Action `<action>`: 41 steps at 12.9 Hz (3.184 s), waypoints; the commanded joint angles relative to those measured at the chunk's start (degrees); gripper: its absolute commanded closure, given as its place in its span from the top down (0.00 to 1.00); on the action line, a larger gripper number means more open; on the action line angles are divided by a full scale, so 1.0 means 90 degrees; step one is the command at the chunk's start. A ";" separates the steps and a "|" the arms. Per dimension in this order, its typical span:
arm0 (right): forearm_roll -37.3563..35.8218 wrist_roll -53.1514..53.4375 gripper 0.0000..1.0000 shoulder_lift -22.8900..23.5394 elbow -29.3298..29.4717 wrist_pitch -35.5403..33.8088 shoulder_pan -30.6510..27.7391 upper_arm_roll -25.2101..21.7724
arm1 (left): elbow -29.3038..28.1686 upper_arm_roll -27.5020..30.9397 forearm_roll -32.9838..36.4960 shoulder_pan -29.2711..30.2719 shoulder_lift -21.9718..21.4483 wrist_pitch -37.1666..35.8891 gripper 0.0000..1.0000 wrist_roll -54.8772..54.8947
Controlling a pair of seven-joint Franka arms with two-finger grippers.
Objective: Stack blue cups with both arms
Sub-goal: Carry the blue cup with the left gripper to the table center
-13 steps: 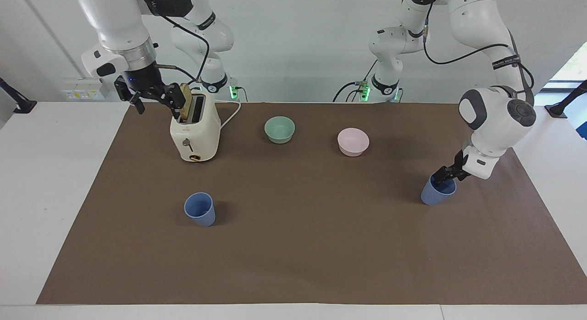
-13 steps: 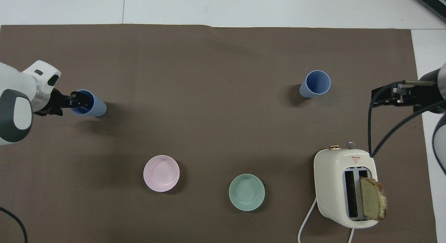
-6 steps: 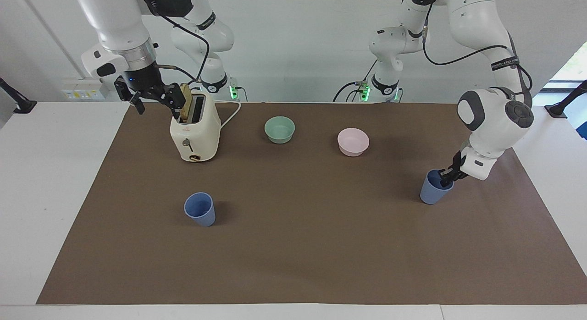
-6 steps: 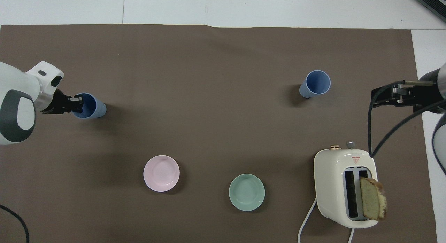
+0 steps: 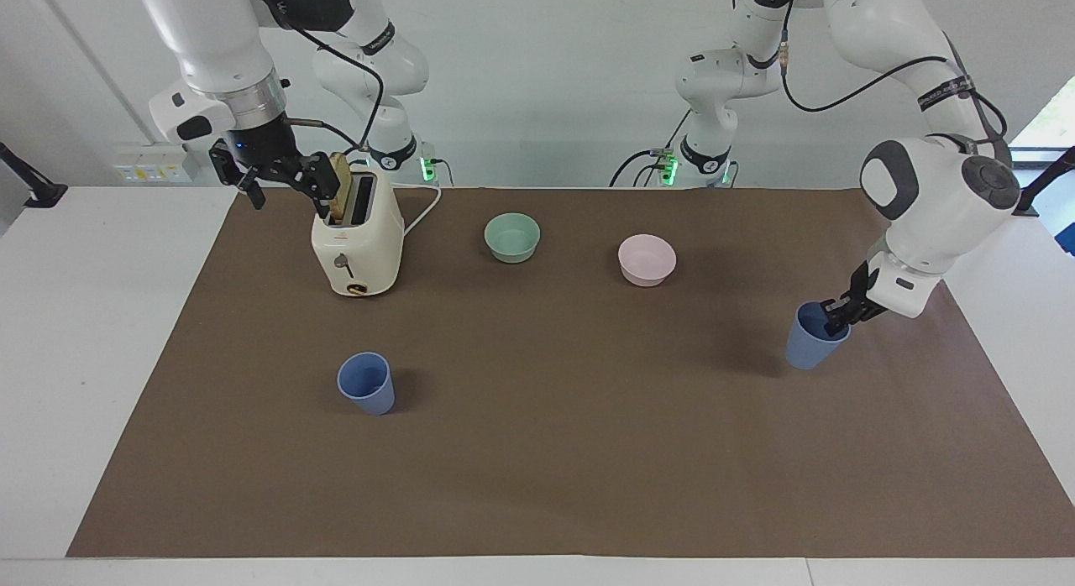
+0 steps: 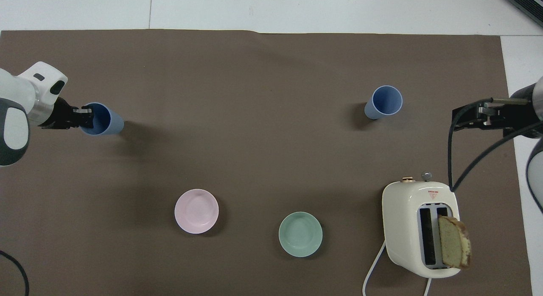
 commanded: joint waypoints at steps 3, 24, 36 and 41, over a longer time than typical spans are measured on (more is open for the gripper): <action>0.0016 -0.0050 1.00 -0.0062 -0.0078 0.0071 -0.0114 0.0027 | 0.0889 -0.0306 0.0045 -0.0556 -0.0150 -0.1137 0.00 -0.1331; -0.0003 -0.0294 1.00 0.0006 -0.0049 0.0403 -0.0114 0.0017 | -0.0955 -0.0444 0.0045 -0.3292 0.0367 0.1672 0.00 -0.4402; -0.0052 -0.0392 1.00 0.1254 0.0780 0.0743 -0.0124 0.0036 | -0.0976 -0.0435 0.0084 -0.3273 0.0583 0.1998 1.00 -0.4295; -0.0110 -0.0372 1.00 0.2222 0.0792 0.1836 -0.0065 0.0046 | -0.0546 -0.0366 0.0104 -0.2786 -0.0031 0.1032 1.00 -0.3731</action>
